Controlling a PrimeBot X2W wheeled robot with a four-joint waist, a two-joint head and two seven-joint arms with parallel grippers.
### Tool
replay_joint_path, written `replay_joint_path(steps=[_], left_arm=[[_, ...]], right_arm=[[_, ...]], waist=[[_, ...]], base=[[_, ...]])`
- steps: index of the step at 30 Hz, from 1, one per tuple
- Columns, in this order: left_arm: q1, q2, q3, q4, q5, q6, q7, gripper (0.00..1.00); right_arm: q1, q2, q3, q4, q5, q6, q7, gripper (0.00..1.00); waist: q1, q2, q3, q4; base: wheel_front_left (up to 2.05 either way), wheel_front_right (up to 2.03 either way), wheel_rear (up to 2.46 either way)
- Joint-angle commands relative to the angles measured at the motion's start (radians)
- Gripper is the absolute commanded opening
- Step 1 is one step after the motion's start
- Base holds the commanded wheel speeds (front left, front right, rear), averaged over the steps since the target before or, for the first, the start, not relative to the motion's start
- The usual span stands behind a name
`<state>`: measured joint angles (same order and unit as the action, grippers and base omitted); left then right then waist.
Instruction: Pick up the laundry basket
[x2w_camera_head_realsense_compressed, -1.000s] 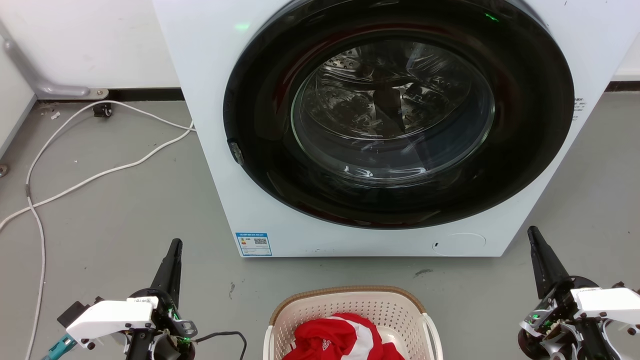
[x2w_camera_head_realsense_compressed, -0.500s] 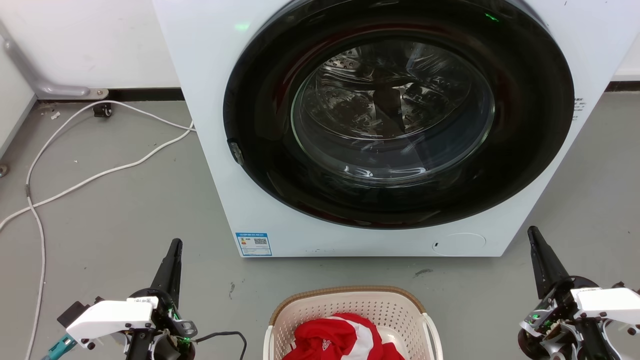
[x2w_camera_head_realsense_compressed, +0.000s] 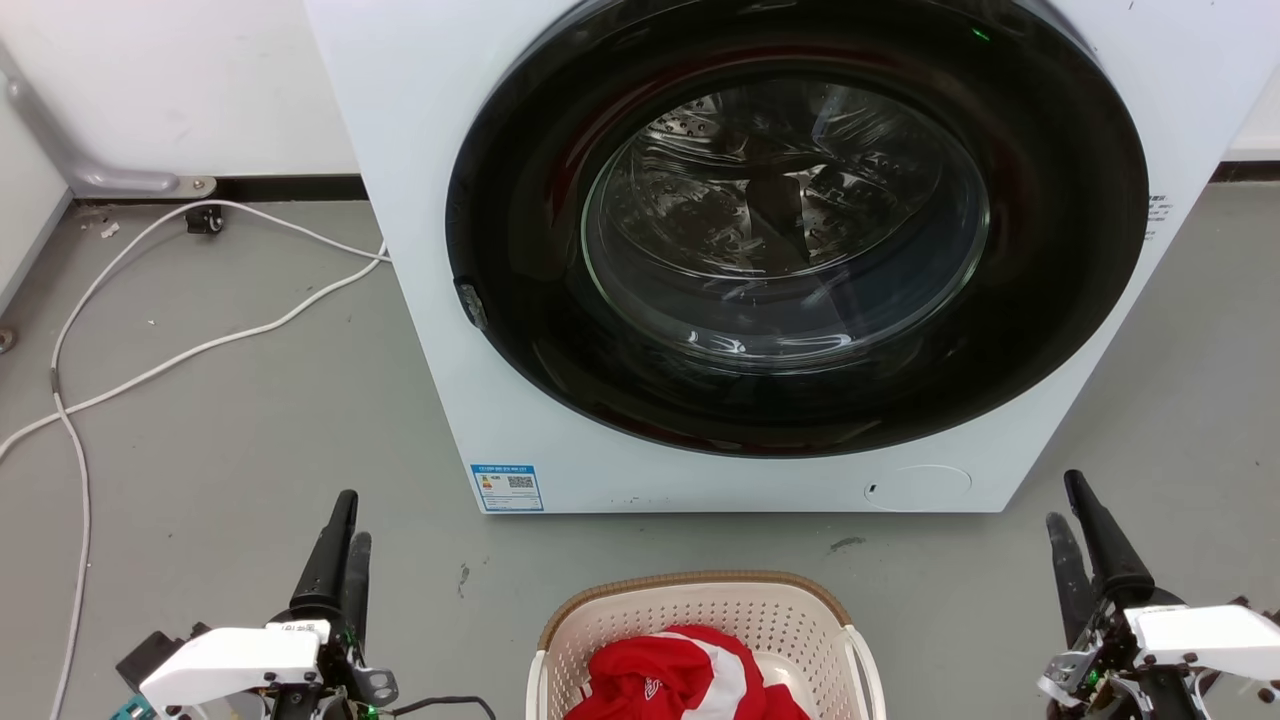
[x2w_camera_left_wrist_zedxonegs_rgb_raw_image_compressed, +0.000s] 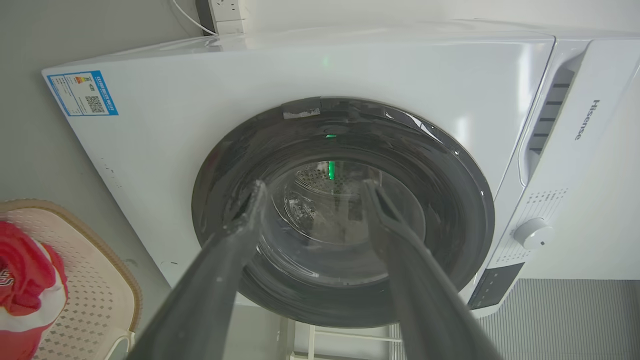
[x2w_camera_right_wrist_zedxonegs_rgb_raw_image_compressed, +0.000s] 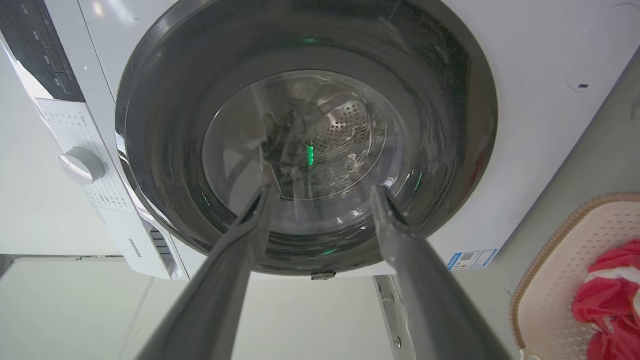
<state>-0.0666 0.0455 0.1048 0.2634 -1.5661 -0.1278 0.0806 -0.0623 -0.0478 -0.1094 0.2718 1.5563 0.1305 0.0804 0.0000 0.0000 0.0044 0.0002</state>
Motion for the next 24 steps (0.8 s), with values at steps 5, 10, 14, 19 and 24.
replay_joint_path(steps=[5,10,14,19,24], left_arm=[[-0.015,0.003,0.006,-0.051,0.119,0.005,-0.034,1.00],[-0.011,0.003,-0.001,-0.085,0.220,0.021,-0.056,1.00],[-0.007,0.004,-0.011,-0.110,0.304,0.036,-0.074,1.00],[-0.002,0.004,-0.023,-0.129,0.395,0.057,-0.090,1.00],[0.006,0.004,-0.039,-0.143,0.498,0.072,-0.110,1.00]], right_arm=[[-0.015,-0.002,-0.005,-0.056,-0.134,0.000,-0.033,1.00],[-0.012,-0.002,0.003,-0.093,-0.255,0.000,-0.056,1.00],[-0.006,-0.002,0.020,-0.123,-0.368,0.000,-0.073,1.00],[0.001,-0.002,0.033,-0.145,-0.469,0.000,-0.089,1.00],[0.011,-0.002,0.043,-0.144,-0.579,0.000,-0.109,1.00]], waist=[[0.0000,0.0000,0.002,0.000],[0.0000,0.0000,0.004,0.000],[0.0000,0.0000,0.005,0.000],[0.0000,0.0000,0.006,0.000],[0.0000,0.0000,0.006,0.000]], base=[[0.00,0.00,0.00],[0.00,0.00,0.00],[0.00,0.00,0.00],[0.00,0.00,0.00],[0.00,0.00,0.00]])
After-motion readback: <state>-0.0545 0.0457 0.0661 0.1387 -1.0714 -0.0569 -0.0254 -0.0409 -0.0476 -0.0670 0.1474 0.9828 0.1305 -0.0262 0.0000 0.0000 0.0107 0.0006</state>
